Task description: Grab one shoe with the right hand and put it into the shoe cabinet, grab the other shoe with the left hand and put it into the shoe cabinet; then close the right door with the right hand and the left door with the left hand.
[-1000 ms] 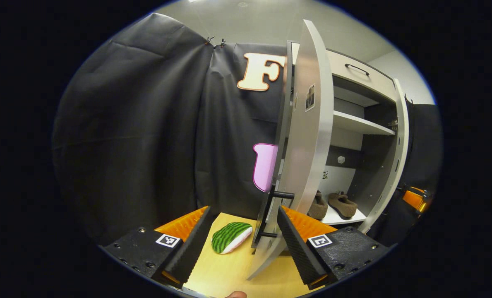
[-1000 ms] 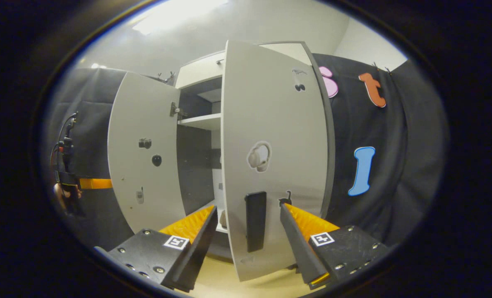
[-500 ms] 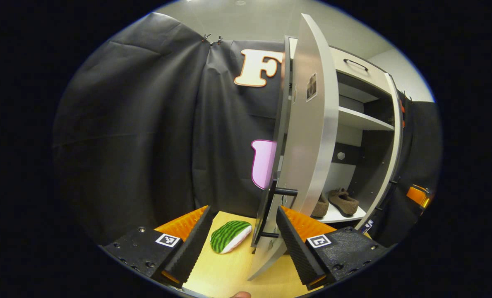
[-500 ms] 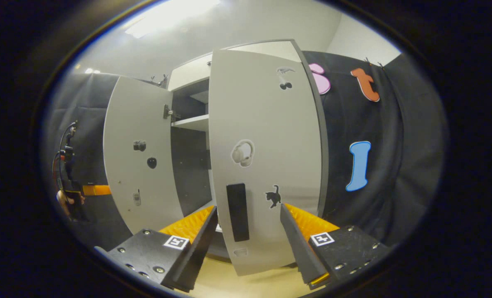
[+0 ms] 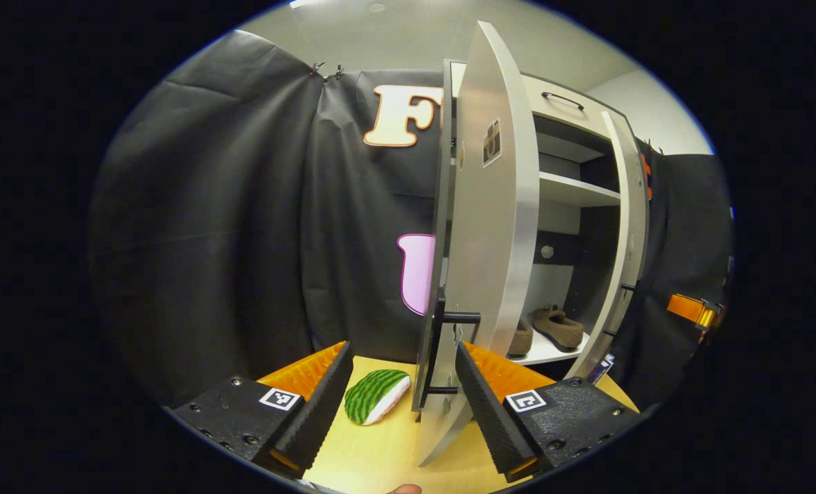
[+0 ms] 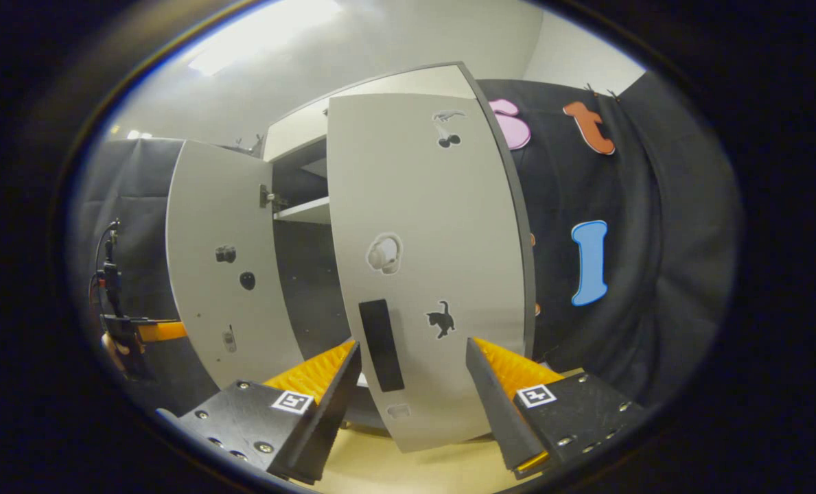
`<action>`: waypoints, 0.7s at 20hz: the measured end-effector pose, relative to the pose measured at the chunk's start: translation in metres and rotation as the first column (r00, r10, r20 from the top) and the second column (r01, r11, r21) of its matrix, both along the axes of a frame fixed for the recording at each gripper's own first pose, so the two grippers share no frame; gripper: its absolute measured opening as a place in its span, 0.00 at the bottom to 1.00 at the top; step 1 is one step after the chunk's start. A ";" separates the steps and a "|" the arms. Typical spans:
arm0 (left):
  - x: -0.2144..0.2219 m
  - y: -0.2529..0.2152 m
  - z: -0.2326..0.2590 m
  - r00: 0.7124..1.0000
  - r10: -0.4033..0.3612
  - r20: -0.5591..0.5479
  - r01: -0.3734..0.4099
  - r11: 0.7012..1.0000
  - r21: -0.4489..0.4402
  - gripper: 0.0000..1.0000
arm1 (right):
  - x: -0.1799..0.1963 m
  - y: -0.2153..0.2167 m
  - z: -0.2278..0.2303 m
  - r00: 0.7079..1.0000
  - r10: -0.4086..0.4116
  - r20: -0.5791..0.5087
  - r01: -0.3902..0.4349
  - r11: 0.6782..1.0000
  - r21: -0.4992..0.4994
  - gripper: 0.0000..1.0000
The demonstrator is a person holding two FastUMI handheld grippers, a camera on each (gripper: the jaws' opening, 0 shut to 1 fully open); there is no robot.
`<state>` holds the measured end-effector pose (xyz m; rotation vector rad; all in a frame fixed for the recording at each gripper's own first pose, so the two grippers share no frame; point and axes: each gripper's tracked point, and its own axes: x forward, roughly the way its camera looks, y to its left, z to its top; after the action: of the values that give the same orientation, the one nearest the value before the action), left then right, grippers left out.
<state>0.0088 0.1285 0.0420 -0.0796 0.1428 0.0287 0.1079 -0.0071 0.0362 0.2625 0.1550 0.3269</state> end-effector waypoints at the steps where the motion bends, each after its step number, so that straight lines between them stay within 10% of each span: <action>1: -0.001 -0.003 0.000 1.000 -0.011 0.001 0.011 1.000 0.008 0.93 | 0.000 0.000 0.000 1.000 0.000 -0.002 0.000 1.000 0.002 0.85; 14: 0.002 -0.025 0.001 0.995 -0.096 0.002 0.096 0.995 0.008 0.93 | -0.010 -0.005 -0.004 0.999 -0.025 -0.020 0.025 0.999 0.025 0.92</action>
<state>0.0108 0.1031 0.0432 -0.0651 0.1439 -0.0664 0.0980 -0.0118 0.0326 0.2927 0.1668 0.3017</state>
